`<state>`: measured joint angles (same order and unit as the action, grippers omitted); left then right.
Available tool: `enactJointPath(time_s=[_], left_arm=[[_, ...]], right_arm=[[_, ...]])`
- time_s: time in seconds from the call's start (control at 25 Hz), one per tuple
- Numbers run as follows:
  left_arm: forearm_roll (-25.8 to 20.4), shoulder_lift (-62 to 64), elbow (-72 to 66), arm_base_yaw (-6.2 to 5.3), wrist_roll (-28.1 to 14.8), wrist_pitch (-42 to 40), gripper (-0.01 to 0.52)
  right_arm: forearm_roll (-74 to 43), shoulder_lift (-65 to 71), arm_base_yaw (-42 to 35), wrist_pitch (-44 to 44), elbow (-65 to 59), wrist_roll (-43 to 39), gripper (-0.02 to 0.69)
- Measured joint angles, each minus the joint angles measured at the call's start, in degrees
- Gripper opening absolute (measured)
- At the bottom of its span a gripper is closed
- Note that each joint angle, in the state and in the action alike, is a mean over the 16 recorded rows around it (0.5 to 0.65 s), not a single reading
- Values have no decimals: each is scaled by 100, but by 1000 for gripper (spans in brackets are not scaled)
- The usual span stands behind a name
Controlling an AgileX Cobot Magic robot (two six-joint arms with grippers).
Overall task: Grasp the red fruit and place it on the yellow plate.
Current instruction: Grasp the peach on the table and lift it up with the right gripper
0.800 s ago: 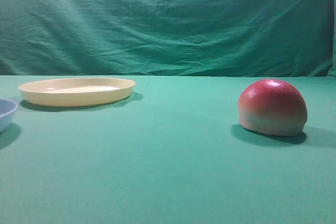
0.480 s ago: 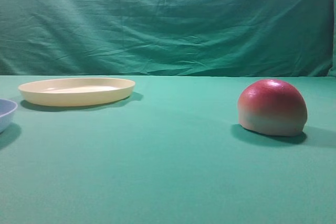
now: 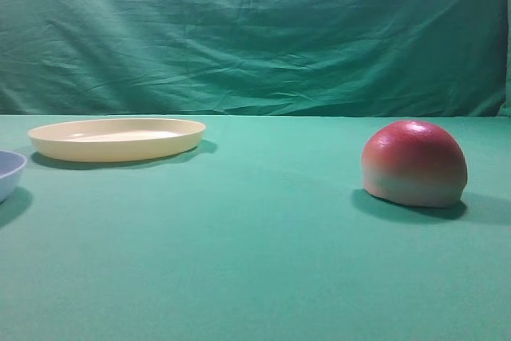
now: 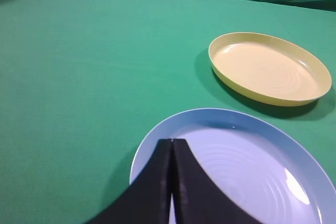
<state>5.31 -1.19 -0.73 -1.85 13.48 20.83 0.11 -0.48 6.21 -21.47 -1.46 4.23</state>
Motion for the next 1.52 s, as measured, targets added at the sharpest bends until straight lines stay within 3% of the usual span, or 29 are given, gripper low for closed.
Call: enactJointPath(time_s=[0.76,1.52], left_arm=[[0,0,0,0,0,0,0],[0,0,0,0,0,0,0]], right_arm=[[1522,214,0,640,389,-11,0],[1913,3939,18,-1930,2862,2562,0]])
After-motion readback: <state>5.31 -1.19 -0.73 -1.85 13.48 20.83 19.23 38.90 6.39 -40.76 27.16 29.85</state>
